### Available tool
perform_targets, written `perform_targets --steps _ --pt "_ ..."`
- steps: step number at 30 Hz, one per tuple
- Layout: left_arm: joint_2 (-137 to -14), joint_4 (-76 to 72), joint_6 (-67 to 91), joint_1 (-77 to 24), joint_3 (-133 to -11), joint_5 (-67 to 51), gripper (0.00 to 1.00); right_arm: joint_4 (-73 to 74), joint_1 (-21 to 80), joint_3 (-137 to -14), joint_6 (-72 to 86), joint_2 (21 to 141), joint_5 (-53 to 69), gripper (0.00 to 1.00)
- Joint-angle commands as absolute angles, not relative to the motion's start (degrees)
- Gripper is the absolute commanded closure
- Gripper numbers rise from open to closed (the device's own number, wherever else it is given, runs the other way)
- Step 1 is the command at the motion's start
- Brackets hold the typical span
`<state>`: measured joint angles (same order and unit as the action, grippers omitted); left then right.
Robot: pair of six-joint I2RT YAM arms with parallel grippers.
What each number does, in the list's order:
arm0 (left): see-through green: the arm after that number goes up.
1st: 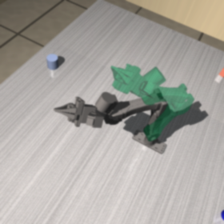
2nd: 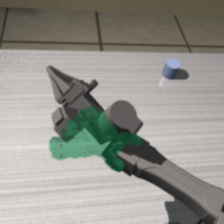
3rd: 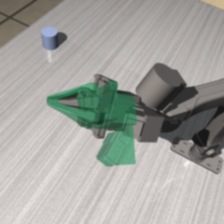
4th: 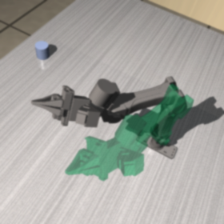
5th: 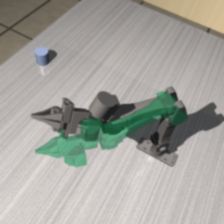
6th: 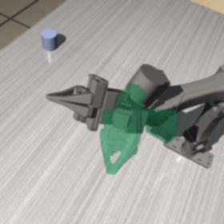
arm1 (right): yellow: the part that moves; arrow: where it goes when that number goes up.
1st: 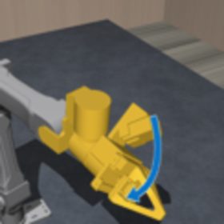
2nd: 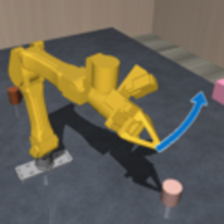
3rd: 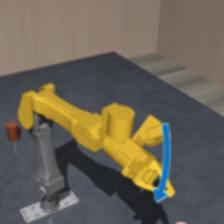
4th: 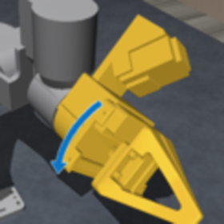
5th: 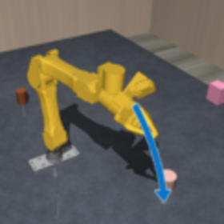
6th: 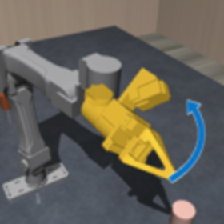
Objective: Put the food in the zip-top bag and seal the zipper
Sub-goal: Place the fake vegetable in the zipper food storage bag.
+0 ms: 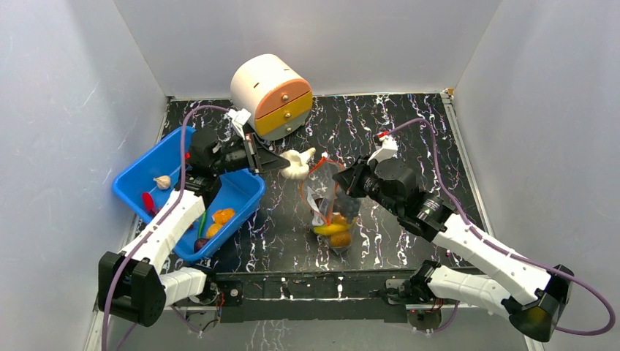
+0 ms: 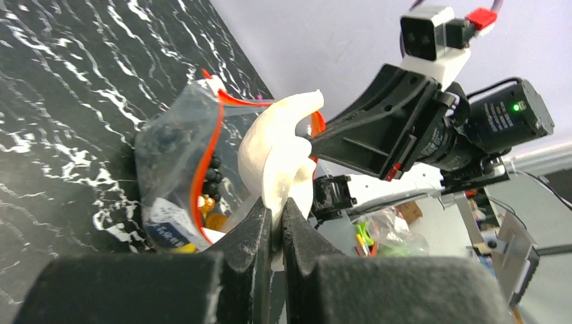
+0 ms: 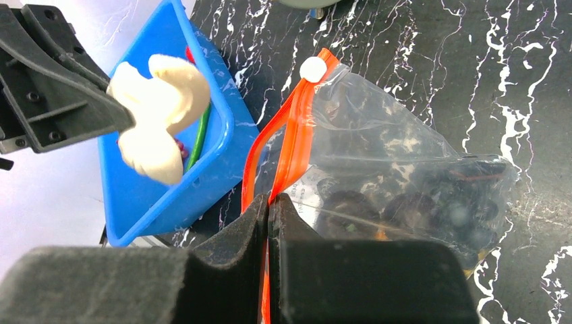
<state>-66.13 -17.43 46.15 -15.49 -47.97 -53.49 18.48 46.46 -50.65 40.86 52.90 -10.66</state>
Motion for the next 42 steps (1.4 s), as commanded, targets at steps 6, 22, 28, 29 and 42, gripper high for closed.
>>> perform_targets --steps 6,22,28,29,42 --pt "-66.9 -16.8 42.2 -23.2 -46.4 -47.1 1.00 13.1 46.6 -52.5 41.8 53.3 -9.8 1.00" --pt "-72.5 -0.9 33.9 -27.3 -51.3 -39.3 1.00 11.3 46.6 -54.4 41.3 56.4 -8.3 1.00" --pt "-74.1 -1.9 36.1 -29.0 -53.1 -38.4 1.00 10.1 46.6 -55.0 41.0 57.0 -6.3 1.00" --pt "-74.1 -1.9 36.1 -29.5 -53.3 -37.6 1.00 10.1 46.6 -55.1 40.8 57.3 -5.6 1.00" --pt "-75.1 -5.5 40.8 -33.9 -53.2 -33.7 0.73 10.1 46.7 -56.2 39.4 57.9 -1.3 1.00"
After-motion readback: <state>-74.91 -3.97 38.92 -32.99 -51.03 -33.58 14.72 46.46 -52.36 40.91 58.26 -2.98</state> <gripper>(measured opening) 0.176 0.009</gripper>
